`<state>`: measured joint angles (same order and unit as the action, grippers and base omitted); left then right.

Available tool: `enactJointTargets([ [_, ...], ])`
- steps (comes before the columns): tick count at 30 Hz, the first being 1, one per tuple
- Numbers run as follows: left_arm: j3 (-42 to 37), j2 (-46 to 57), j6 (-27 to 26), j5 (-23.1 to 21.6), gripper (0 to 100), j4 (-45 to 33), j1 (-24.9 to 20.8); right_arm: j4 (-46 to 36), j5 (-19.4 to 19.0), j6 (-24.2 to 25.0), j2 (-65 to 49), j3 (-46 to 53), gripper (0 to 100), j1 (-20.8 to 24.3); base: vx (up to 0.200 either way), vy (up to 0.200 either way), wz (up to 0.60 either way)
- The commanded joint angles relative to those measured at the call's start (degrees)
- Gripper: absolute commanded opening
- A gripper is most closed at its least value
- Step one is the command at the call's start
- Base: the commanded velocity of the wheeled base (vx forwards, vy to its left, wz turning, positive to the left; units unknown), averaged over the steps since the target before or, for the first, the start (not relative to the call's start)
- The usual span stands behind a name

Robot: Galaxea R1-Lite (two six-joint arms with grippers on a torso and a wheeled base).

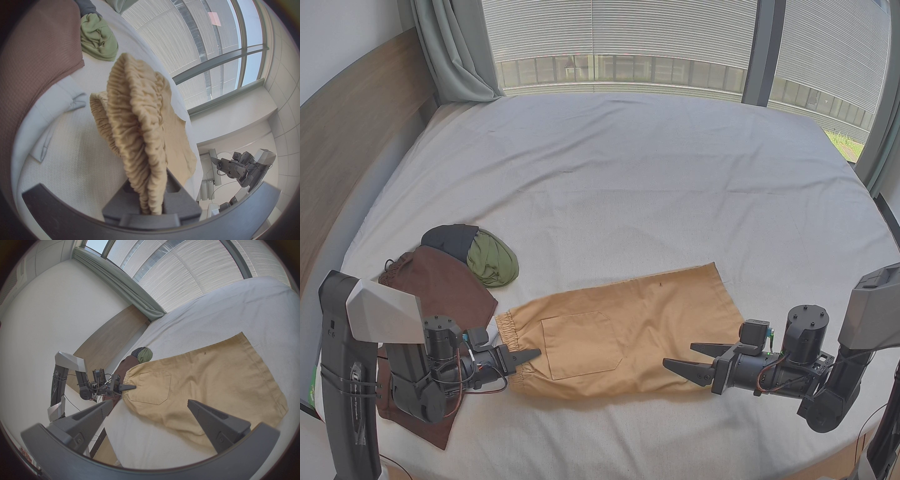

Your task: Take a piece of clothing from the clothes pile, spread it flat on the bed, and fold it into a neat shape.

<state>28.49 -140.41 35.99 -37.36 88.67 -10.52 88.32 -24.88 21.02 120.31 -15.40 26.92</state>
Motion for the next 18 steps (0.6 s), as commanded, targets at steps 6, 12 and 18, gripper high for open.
enactJointTargets([
  [6, -0.3, 3.0, 0.0, -0.2, 0, 0.0, 1.4, 0.0, -0.1, -0.1, 0.3, 0.0, 100, -0.7, 0.0, 0.0, 0.0],
  [12, -1.0, 3.7, 0.0, -1.8, 0, 0.0, 2.3, 0.0, -0.1, -0.1, 0.3, 0.0, 100, -0.7, 0.0, 0.0, 0.0],
  [18, -1.3, 4.5, 0.0, -3.5, 0, 0.0, 3.7, 0.0, -0.1, -0.1, 0.3, 0.1, 100, -0.9, 0.0, 0.0, 0.0],
])
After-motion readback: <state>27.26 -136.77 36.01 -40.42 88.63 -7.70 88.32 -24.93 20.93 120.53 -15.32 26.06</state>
